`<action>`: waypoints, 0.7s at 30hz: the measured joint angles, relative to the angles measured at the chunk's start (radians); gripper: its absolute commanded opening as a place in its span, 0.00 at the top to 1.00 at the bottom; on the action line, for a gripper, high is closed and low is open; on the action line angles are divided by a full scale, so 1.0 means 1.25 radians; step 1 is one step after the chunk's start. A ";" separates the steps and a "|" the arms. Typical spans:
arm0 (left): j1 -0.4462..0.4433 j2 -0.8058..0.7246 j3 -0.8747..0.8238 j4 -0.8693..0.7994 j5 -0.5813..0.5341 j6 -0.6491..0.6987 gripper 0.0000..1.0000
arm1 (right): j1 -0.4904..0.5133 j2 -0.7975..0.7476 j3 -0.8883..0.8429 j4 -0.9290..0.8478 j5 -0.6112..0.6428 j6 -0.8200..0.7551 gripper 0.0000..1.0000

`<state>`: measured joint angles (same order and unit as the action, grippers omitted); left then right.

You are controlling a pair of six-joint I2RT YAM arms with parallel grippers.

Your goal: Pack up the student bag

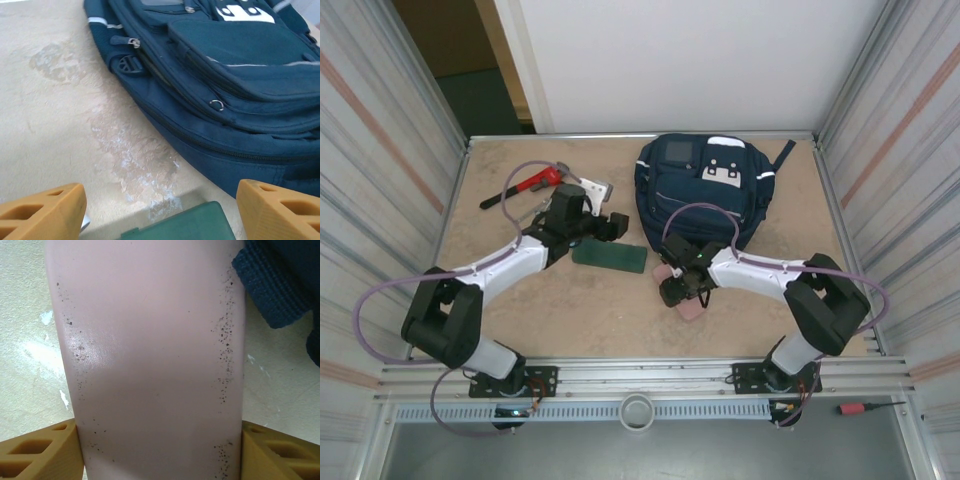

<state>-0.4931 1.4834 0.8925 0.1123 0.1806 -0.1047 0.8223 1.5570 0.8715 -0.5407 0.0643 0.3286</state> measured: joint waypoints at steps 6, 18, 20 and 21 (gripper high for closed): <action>-0.011 0.051 0.060 0.032 0.084 0.206 0.24 | -0.078 -0.191 -0.059 0.002 -0.149 0.003 0.68; -0.081 0.285 0.391 -0.140 0.234 0.670 0.23 | -0.506 -0.445 -0.062 -0.013 -0.388 0.028 0.74; -0.095 0.328 0.453 -0.197 0.245 0.725 0.23 | -0.552 -0.444 -0.062 -0.022 -0.410 0.027 0.74; -0.101 0.347 0.480 -0.220 0.248 0.748 0.23 | -0.569 -0.444 -0.062 -0.025 -0.422 0.027 0.75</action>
<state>-0.6197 1.9175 1.4925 -0.1623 0.4908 0.8307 0.1116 1.0016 0.7944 -0.5716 -0.4633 0.3630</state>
